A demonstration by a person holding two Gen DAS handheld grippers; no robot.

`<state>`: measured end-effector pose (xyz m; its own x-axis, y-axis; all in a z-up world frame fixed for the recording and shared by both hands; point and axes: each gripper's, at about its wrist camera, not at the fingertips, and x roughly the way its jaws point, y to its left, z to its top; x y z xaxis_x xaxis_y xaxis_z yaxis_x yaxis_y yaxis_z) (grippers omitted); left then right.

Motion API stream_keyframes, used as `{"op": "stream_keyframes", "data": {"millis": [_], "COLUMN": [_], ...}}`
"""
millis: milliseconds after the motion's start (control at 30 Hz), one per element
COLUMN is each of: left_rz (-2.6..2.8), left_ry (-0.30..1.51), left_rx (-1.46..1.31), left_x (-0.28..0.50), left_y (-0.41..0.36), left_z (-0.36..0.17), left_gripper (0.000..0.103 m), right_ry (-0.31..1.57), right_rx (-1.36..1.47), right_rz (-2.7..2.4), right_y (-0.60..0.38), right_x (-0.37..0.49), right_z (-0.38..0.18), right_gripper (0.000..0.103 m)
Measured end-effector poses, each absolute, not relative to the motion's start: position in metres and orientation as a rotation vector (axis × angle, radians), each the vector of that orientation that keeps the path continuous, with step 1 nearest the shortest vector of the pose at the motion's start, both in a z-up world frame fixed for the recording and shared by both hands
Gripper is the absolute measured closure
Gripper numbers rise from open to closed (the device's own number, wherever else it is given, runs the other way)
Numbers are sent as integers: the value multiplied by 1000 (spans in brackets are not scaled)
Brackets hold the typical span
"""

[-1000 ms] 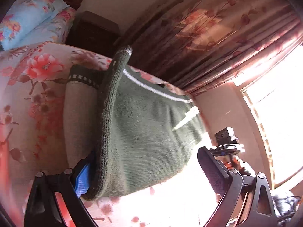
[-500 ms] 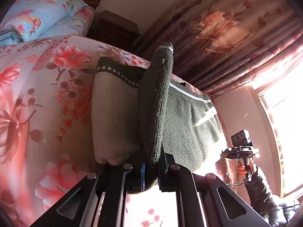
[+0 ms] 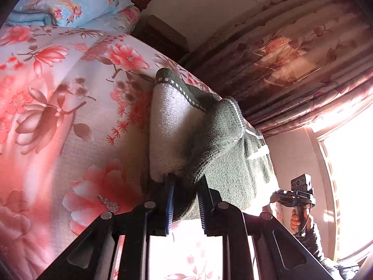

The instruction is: Fold small clothes

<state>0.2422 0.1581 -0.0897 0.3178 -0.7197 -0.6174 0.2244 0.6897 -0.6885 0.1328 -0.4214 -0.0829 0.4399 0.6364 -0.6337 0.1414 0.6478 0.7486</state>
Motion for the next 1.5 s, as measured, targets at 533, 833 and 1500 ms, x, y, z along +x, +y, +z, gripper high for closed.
{"op": "stream_keyframes", "data": {"millis": [533, 833, 1500], "left_rz": [-600, -560, -628], "left_ry": [917, 855, 904], "left_rx": [-540, -624, -588], "left_x": [184, 153, 206], "left_y": [201, 249, 217], "left_z": [-44, -46, -60], "left_gripper": [0, 0, 0], "right_ry": [1114, 1174, 1051], "right_rx": [743, 732, 647], "right_rz": [469, 582, 743], "right_y": [-240, -180, -117], "right_x": [311, 347, 279], "right_z": [-62, -68, -31], "right_gripper": [37, 37, 34]}}
